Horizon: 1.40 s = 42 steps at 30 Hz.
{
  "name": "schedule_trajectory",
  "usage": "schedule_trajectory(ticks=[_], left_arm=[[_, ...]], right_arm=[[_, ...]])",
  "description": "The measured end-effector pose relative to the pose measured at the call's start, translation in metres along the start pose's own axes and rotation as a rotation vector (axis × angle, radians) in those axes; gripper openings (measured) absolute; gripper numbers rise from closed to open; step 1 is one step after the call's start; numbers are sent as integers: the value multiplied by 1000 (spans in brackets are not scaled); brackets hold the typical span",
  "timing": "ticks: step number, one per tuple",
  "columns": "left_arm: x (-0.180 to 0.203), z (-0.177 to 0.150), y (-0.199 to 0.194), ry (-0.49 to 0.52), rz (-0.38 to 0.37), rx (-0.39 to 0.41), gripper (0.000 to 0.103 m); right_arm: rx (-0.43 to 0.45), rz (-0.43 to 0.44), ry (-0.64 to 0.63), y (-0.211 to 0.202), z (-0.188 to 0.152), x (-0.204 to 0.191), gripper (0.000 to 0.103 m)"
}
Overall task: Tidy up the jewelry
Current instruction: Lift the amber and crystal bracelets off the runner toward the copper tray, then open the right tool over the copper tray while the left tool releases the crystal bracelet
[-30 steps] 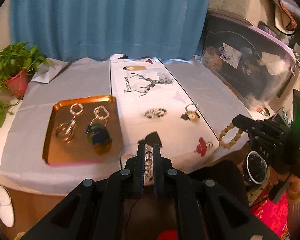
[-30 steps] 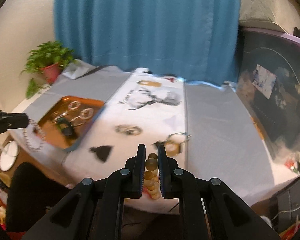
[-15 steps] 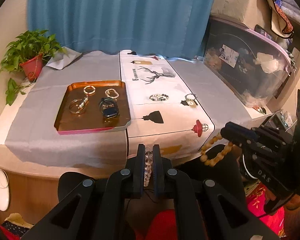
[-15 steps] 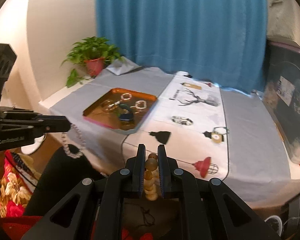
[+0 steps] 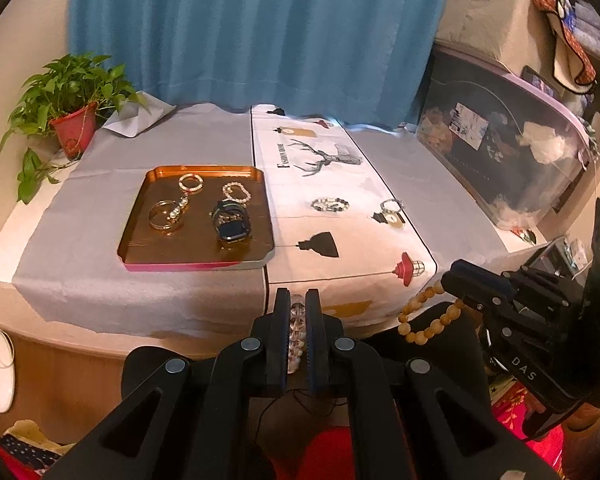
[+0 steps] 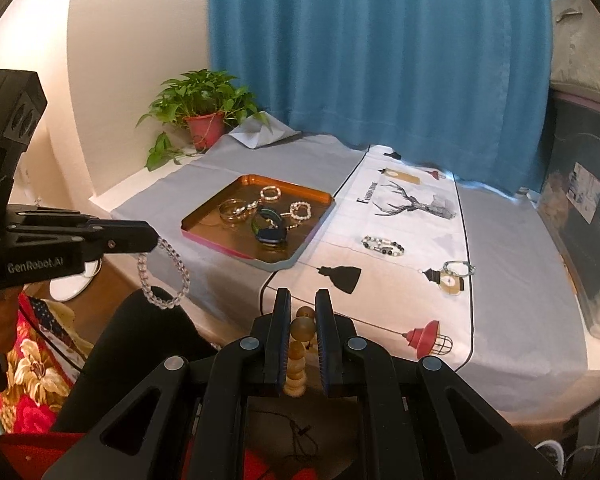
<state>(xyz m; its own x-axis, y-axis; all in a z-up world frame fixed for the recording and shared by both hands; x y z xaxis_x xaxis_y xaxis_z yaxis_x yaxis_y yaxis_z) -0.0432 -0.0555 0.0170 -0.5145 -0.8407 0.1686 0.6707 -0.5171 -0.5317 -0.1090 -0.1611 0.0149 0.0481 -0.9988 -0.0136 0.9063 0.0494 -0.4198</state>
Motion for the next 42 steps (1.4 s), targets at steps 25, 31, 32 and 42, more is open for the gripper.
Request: schedule_trajectory(ticks=[25,31,32,42], left_arm=[[-119,63,82,-54,133,40,5],[-140,75,122,-63,138,34,5],[-144,76,129,-69,137,33,5],[-162,75,183,-85,129,-5,5]], right_arm=[[26,41,-49,141,70,-1,13],[34,41,-52,195,90,1,13],[34,42,-51,204,92,0,13],[15,79,-42,284,96,-5,13]])
Point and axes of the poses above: each gripper's, at about its wrist camera, not at the fingertips, and y roughly the way its jaws point, x to its right, z to its top, the point moved 6 cm from there along y, roughly the way its jaws point, and after that the axes turned 14 degrees about x, right-handed, at the moved point
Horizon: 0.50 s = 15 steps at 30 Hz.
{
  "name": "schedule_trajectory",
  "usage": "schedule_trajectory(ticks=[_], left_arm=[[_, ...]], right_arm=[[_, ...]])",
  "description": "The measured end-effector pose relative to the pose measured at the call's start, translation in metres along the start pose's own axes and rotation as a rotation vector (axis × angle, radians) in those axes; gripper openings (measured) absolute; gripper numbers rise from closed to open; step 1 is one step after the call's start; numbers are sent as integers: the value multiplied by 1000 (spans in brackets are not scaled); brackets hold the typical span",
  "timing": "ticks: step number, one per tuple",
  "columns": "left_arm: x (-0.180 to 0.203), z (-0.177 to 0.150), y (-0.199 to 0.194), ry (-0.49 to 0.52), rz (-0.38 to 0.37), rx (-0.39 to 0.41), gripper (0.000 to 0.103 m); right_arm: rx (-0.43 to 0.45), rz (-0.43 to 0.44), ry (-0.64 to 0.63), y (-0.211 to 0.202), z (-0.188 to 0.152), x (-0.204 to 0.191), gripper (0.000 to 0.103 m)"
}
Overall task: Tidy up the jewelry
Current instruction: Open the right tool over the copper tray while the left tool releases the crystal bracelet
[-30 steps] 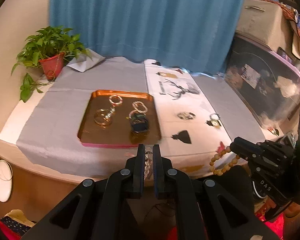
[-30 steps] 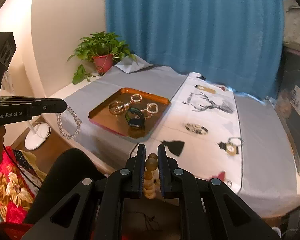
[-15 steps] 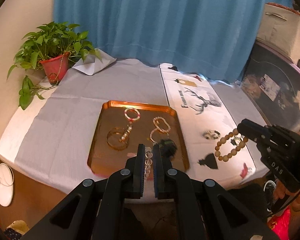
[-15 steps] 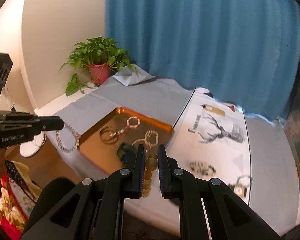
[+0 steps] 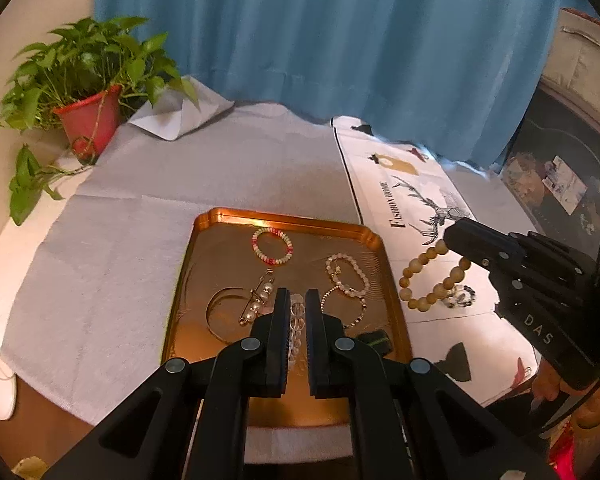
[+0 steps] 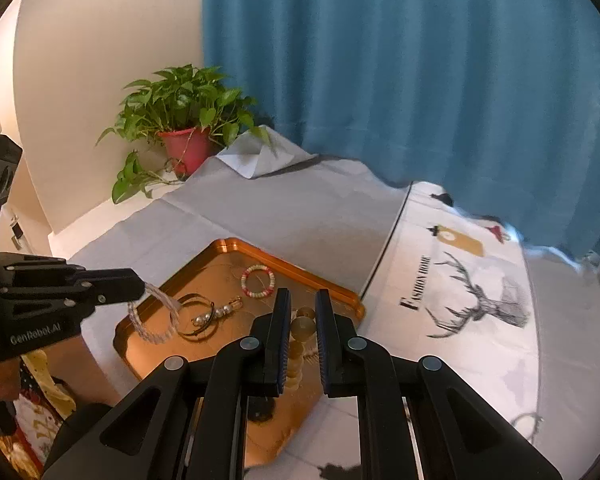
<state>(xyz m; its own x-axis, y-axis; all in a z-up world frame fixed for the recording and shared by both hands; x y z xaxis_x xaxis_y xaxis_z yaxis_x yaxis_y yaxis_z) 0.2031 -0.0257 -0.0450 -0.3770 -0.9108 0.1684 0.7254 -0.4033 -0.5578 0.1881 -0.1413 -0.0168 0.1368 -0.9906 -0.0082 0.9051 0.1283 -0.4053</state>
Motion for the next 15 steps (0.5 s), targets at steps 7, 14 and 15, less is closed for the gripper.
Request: schedule_trajectory(ticks=[7,14,15], left_arm=[[-7,-12,30,-1,9,-44,5],[-21,-30,53,23,74,-119,85],[-24,-30,48,17,88,-97,85]], right_arm=[[-35,24,2,32,-14,-3,13],[-110,66,61,55,-33,-4,21],[-127,75,72,58,-36,-5,27]])
Point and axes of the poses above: each gripper's, at about its wrist camera, not at the fingertips, and y roughly the way its jaws point, x to its right, z to its top, the point moved 6 cm from there along y, roughly the way its jaws point, and after that the axes turned 14 degrees about x, right-handed, at the moved point
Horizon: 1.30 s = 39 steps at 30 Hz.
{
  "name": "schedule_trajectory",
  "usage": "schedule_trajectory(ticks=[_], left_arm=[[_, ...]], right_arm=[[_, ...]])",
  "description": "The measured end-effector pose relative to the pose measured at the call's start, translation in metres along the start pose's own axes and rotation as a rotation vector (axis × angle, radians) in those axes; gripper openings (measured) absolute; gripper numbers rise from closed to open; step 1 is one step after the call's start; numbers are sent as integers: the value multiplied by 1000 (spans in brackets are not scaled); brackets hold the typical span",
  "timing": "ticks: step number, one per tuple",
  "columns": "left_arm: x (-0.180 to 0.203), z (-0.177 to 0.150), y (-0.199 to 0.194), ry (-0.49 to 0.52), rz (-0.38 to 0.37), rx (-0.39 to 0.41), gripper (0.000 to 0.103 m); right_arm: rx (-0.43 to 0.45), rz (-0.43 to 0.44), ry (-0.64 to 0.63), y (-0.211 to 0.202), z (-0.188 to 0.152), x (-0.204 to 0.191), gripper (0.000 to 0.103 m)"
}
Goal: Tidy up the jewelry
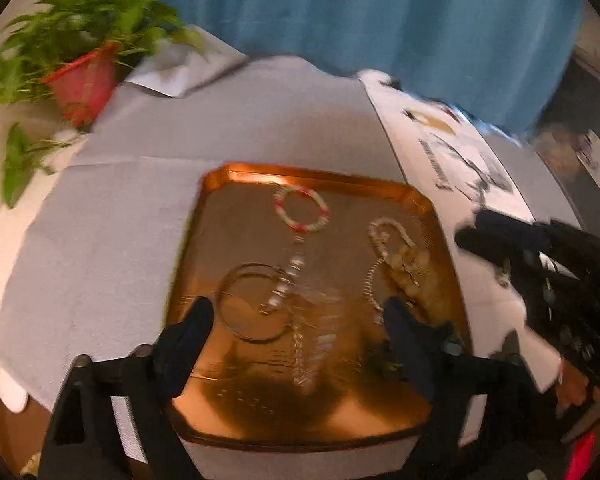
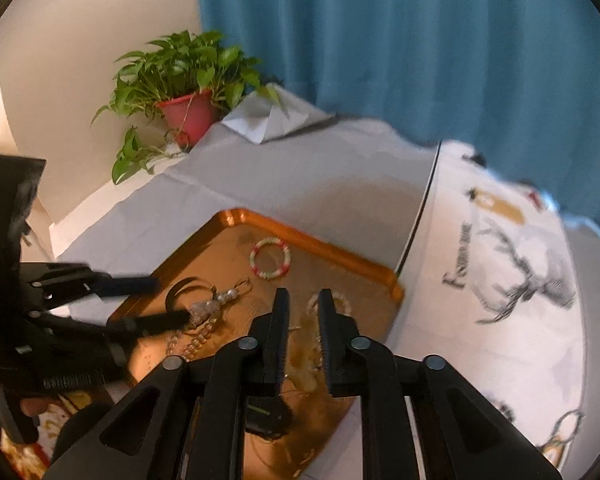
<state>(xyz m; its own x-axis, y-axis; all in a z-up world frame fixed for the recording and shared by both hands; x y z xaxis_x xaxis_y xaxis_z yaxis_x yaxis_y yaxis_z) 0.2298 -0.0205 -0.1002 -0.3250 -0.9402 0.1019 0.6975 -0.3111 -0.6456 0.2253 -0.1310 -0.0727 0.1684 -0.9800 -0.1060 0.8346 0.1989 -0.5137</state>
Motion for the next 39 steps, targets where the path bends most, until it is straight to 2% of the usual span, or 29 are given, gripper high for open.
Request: schedule_trajectory(ticks=[2,4,9,13,20,24,27,30,33,39], left_arm=[[-6,-4,-8,-9,22,0,91],[-13,-11,-19,-25,59,1,91],[-19,-29,-59,-76,111,34,91],[-1,-43,-103,-55,112,55,91],[48,-54,-177,-3,42,104,91],[70,-51,-214,17,21,157,91],[80,-51,-238,-8,-5,215,93],[92,-57,-257,7,-29,232,93],[99,-58,-269,50,-9,250,93],[100,-62,-284,41,-14,267,93]], right_arm=[[-28,1,22,0,-5,2,62],[-13,-33,40,-12,-9,9,67],[-55,-93,78,-61,-38,19,70],[-54,-127,120,-113,-58,18,70],[10,-136,159,-197,-65,-4,75],[86,-143,168,-248,-58,-13,75],[149,-171,132,-291,-56,-17,81],[163,-190,95,-314,-56,-23,81],[194,-198,110,-331,-60,-28,82],[195,-183,125,-346,-74,-41,82]])
Point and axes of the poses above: each gripper's, at about its wrist camera, not at the fingertips, and y roughly the way its jaws point, x to its right, z to its top, the point moved 6 cm from there along y, roughly the way its jaws point, and after that the axes turned 14 degrees about x, right-handed, at the moved point
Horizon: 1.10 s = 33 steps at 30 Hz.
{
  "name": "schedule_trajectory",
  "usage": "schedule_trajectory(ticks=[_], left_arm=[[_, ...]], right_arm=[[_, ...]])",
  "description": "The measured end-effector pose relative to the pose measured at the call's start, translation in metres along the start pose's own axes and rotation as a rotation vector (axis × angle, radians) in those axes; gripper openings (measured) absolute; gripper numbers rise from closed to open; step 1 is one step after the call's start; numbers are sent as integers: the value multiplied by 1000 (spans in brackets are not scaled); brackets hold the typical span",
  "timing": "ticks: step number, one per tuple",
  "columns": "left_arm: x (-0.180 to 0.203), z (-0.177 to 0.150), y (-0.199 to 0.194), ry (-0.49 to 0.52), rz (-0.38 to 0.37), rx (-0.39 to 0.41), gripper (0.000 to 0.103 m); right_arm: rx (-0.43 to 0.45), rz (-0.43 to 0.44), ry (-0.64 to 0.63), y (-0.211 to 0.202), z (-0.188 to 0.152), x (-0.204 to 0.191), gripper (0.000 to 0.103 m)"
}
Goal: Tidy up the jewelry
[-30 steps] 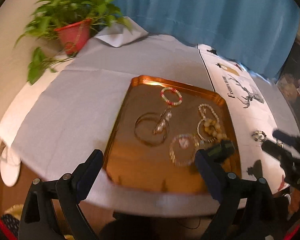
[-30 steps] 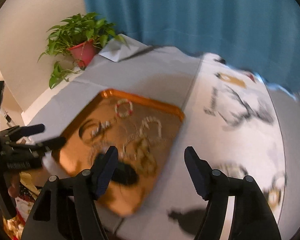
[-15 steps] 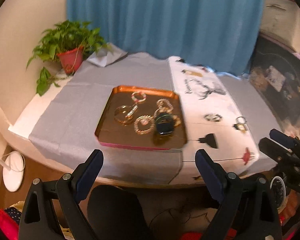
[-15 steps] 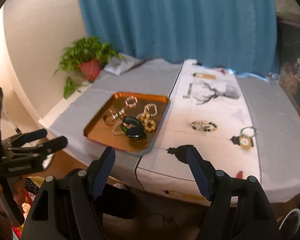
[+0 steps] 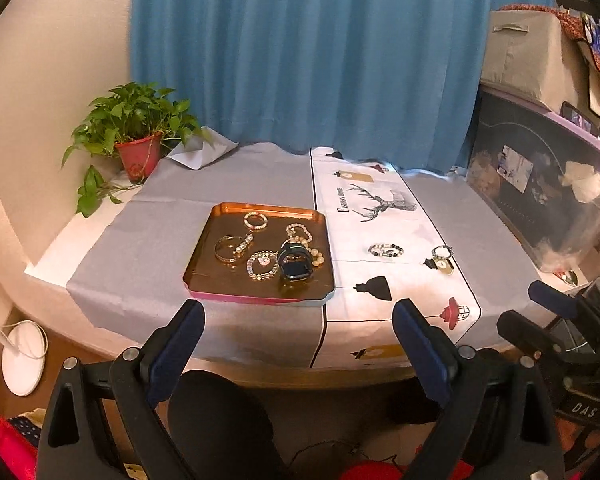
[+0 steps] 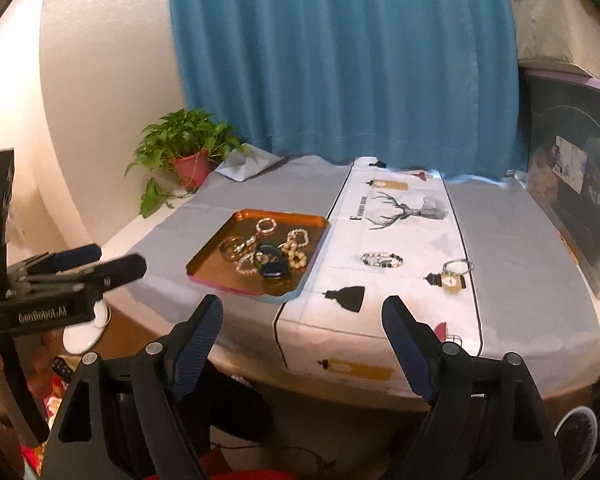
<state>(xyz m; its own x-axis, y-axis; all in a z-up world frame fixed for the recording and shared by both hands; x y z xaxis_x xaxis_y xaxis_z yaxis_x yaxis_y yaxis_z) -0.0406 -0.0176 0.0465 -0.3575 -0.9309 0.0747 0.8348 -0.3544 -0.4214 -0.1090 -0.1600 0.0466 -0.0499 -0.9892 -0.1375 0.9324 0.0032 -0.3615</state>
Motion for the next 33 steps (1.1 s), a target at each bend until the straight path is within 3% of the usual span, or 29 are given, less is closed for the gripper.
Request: schedule_trajectory(ticks=[8,21,33], left_arm=[[9,-5,-3,26,-3,-13,93],[17,-8,1,51,-2,-30,93],[24,-18,35,58,-4,-98,93]], right_arm=[[23,-10,3,-12,3,3,82],[-9,-16,26,-6,-7,13,83],[-50,-29,68,16,-24,32,83]])
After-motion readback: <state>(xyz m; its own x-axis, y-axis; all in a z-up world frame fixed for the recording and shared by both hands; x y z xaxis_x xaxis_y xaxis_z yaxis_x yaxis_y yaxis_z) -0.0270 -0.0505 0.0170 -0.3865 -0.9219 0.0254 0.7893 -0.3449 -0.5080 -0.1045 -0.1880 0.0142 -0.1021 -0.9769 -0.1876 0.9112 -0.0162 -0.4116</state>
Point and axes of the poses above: each gripper's, at about its wrist camera, not at the fingertips, and y roughly the way its jaws point, x to its right, z to its top, the point moved 6 cm from there along y, roughly the way its jaws point, and after that the axes turned 14 degrees about x, right-handed, at the moved point
